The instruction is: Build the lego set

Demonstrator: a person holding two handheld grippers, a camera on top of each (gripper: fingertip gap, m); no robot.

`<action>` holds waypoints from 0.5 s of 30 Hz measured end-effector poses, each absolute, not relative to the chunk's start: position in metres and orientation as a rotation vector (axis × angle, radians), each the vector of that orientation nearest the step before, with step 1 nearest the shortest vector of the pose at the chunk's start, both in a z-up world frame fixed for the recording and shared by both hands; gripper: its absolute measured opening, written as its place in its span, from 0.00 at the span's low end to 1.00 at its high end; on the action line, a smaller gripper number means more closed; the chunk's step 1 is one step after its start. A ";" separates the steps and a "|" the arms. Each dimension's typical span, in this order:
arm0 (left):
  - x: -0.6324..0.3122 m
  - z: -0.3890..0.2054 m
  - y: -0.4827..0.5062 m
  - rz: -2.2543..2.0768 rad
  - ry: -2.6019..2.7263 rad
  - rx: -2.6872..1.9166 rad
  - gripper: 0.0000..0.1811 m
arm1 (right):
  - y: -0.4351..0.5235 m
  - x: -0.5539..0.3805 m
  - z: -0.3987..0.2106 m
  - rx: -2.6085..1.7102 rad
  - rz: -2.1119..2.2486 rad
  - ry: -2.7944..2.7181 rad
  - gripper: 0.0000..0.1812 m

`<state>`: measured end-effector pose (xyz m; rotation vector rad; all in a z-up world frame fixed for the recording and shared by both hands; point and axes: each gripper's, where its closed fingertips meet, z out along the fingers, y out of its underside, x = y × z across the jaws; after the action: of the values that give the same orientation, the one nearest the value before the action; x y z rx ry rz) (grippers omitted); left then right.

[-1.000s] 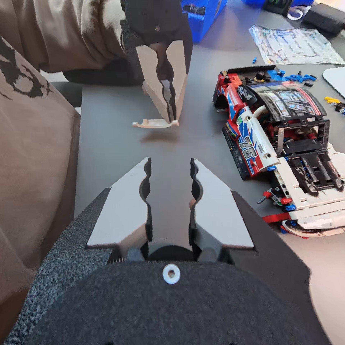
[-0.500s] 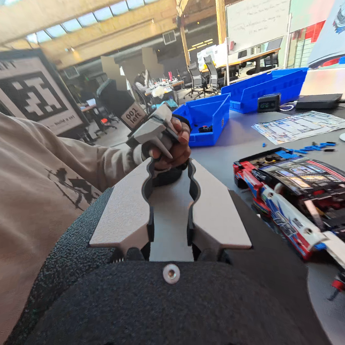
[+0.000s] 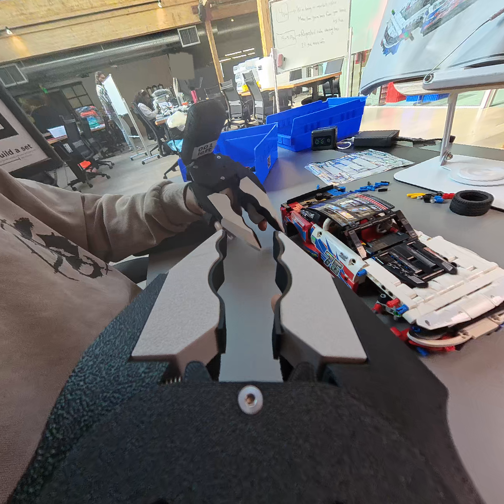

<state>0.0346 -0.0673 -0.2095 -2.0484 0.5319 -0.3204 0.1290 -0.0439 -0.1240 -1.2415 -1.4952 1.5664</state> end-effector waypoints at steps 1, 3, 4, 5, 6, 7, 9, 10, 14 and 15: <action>0.035 -0.220 -0.067 -0.303 0.551 -2.099 0.20 | -0.044 0.130 -0.126 -1.243 1.563 -1.498 0.17; 0.031 -0.237 -0.064 -0.244 0.562 -2.198 0.20 | -0.046 0.130 -0.131 -1.245 1.556 -1.511 0.17; 0.028 -0.243 -0.061 -0.203 0.558 -2.234 0.19 | -0.047 0.129 -0.133 -1.245 1.553 -1.521 0.17; 0.027 -0.247 -0.059 -0.188 0.562 -2.253 0.19 | -0.049 0.129 -0.134 -1.242 1.551 -1.532 0.17; 0.027 -0.249 -0.057 -0.190 0.558 -2.264 0.19 | -0.051 0.128 -0.135 -1.238 1.548 -1.545 0.17; 0.027 -0.252 -0.056 -0.195 0.547 -2.280 0.17 | -0.053 0.127 -0.137 -1.231 1.543 -1.561 0.17; 0.026 -0.257 -0.053 -0.204 0.540 -2.306 0.14 | -0.056 0.126 -0.141 -1.216 1.516 -1.599 0.17; 0.026 -0.257 -0.053 -0.209 0.540 -2.302 0.14 | -0.056 0.125 -0.144 -1.208 1.487 -1.621 0.17; 0.030 -0.252 -0.052 -0.282 0.507 -2.288 0.09 | -0.051 0.118 -0.166 -1.143 1.222 -1.742 0.18; 0.032 -0.250 -0.053 -0.324 0.482 -2.280 0.08 | -0.051 0.117 -0.172 -1.111 1.140 -1.782 0.18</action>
<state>0.0317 -0.0525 -0.2501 -2.2803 0.4819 -0.3236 0.1167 -0.0505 -0.1719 -1.1110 -1.7822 1.1403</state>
